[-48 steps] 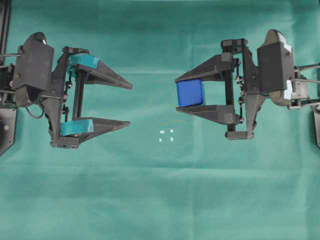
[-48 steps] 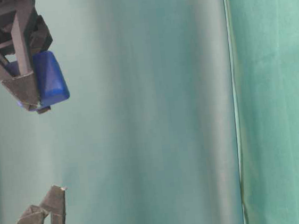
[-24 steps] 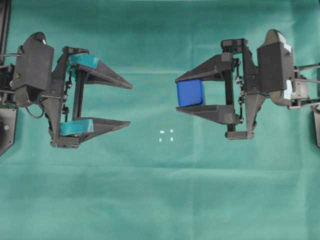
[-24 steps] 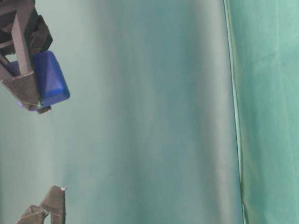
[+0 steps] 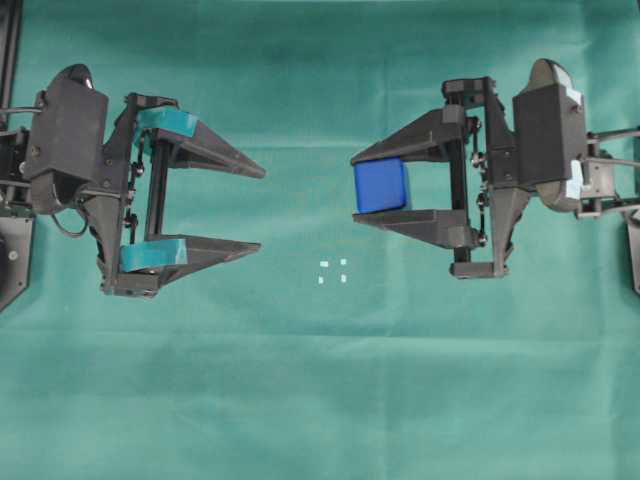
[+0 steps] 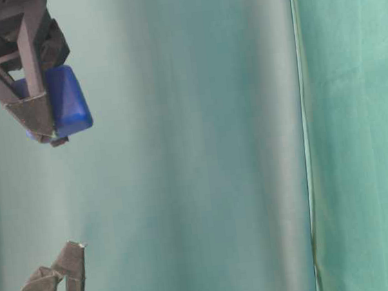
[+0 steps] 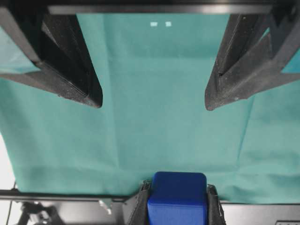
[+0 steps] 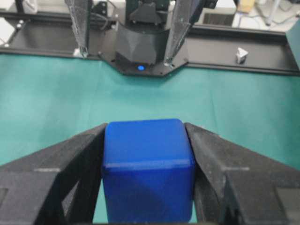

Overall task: Handover the blue block to the right arm after grasping it with the left arm, then place it in the designated position.
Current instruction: 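Rotate the right gripper holding the cube to face downward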

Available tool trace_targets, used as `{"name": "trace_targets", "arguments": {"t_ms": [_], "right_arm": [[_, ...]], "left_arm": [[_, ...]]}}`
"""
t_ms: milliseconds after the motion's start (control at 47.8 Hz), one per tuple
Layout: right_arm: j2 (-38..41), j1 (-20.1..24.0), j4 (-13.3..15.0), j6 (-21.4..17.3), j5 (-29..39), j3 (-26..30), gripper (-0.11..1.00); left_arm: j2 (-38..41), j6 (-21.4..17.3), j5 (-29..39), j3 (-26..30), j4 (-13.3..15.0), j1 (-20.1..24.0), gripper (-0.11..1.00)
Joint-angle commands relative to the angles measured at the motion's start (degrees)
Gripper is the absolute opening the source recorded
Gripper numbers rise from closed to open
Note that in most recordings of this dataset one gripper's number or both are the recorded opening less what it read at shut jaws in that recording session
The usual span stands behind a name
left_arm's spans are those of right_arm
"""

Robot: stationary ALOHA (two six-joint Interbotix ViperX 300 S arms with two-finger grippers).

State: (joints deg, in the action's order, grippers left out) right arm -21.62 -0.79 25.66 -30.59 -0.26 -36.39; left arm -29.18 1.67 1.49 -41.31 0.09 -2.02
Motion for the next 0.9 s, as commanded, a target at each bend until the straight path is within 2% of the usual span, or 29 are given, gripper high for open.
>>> {"name": "trace_targets", "arguments": {"t_ms": [0,607,879], "right_arm": [[-0.97,0.18,-0.18,-0.18,0.00,1.67,0.54],[-0.70,1.23,-0.26,-0.70,5.27,1.76,0.54],[1.76,1.41,-0.26,-0.70,6.33,1.76,0.54]], "left_arm": [[-0.26,-0.18,-0.26,1.05,0.09,-0.18,0.98],[-0.26,-0.18,-0.26,1.05,0.00,-0.18,0.98],[-0.26,-0.18,-0.26,1.05,0.00,-0.18,0.98]]}}
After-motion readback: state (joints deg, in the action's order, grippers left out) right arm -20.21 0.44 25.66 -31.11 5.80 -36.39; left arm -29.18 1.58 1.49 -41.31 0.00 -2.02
